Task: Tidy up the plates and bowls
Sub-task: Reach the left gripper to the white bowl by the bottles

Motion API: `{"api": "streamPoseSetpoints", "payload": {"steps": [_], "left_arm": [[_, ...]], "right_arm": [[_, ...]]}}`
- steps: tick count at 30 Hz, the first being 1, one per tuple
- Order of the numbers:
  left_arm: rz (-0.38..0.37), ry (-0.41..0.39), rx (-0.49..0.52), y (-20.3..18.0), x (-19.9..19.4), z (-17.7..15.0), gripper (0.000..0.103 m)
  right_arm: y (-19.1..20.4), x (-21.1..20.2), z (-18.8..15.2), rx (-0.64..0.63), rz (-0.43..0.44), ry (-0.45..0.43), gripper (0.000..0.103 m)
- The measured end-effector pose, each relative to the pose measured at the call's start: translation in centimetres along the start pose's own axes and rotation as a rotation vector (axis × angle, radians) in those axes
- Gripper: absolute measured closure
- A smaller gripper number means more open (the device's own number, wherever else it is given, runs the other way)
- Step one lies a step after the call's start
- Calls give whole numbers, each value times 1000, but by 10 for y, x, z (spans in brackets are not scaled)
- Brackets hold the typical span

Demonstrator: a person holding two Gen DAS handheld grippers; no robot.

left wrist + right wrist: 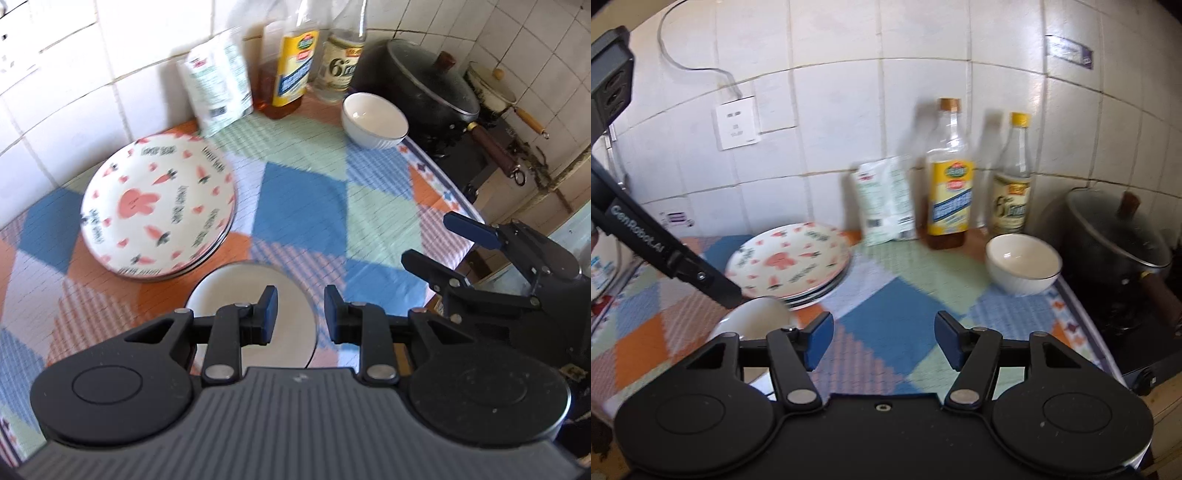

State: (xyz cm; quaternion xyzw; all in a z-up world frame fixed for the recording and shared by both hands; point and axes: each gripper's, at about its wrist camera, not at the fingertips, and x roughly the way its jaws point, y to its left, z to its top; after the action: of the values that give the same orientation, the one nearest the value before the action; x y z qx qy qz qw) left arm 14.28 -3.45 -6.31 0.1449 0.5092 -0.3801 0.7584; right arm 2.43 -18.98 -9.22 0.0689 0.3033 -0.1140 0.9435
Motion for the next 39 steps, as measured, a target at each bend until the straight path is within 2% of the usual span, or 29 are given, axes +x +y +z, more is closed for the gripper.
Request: {"api": "streamPoseSetpoints", "payload": {"steps": [5, 12, 18, 20, 21, 22, 28, 32, 34, 37, 39], "left_arm": [[-61, -19, -13, -6, 20, 18, 78], [-128, -42, -24, -9, 51, 60, 76], [-130, -18, 93, -23, 78, 96, 69], [-122, -3, 122, -24, 86, 108, 68], [-124, -6, 133, -23, 89, 115, 64], [-123, -9, 144, -22, 92, 120, 63], [-155, -53, 249, -18, 117, 153, 55], [-106, -111, 390, -31, 137, 163, 47], [-101, -103, 399, -34, 152, 171, 47], [-137, -88, 393, -38, 175, 181, 45], [-134, -97, 380, -43, 190, 185, 44]], "right_arm": [[-29, 16, -1, 40, -54, -4, 35], [-56, 53, -4, 71, -123, 28, 29], [-73, 90, 2, 130, -148, 36, 28], [-80, 101, 2, 166, -156, 29, 26], [-85, 107, 2, 184, -166, 22, 19], [-90, 113, 2, 198, -178, 15, 15], [-113, 145, 2, 234, -235, 19, 12], [-122, 169, -1, 216, -238, 71, 11], [-123, 182, -4, 203, -231, 130, 11], [-126, 189, -9, 216, -240, 107, 11], [-130, 195, -11, 220, -252, 111, 11]]}}
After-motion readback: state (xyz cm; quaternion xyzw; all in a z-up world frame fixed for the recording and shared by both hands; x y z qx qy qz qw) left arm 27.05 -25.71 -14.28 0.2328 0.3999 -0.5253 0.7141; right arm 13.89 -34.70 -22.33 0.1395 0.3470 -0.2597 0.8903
